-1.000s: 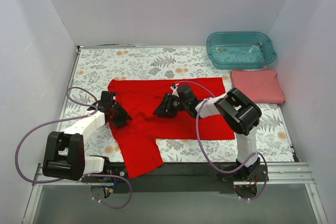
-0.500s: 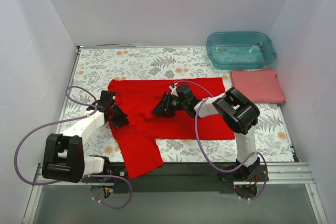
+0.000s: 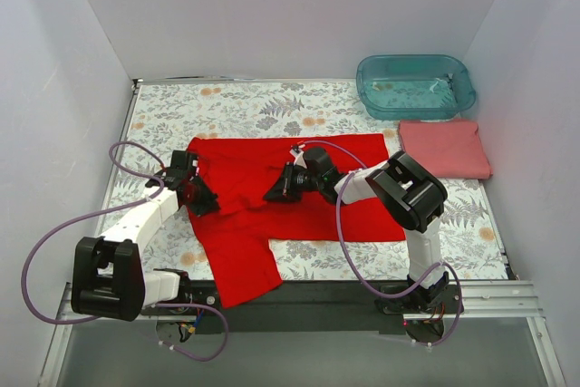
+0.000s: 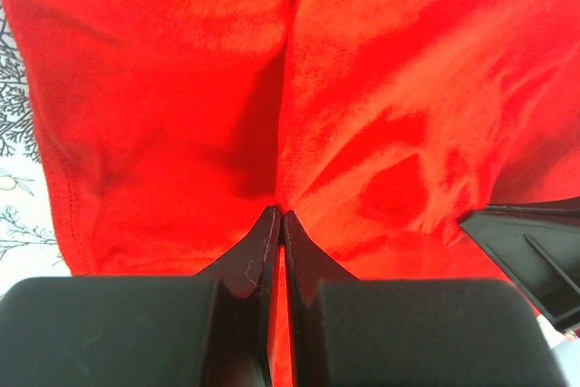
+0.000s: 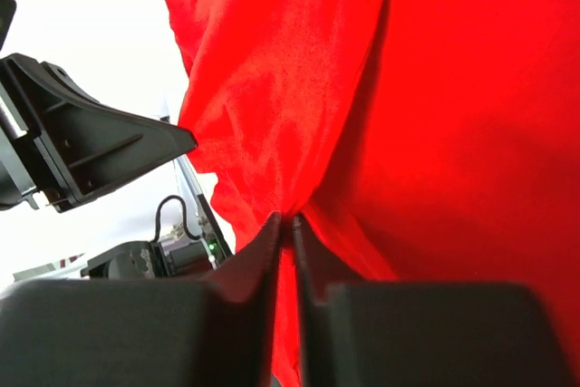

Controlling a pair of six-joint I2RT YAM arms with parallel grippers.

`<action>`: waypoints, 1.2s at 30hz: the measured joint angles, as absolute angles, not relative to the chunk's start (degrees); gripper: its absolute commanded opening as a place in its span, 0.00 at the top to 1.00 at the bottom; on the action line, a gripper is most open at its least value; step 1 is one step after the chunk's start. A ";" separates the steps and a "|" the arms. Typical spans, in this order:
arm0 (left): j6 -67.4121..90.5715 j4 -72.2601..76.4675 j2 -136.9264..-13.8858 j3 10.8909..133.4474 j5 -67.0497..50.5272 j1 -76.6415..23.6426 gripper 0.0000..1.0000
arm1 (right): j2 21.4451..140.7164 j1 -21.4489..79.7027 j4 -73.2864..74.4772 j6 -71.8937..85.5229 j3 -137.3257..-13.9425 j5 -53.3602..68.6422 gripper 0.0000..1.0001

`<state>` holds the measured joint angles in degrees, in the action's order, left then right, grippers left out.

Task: Fold and stack the t-shirts
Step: Fold the tshirt

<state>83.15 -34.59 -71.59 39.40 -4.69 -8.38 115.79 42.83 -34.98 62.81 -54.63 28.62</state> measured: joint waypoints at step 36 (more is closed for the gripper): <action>81.21 -35.64 -75.46 39.18 -3.60 -8.38 0.98 | 115.77 41.06 -34.37 61.19 -52.60 30.65 0.95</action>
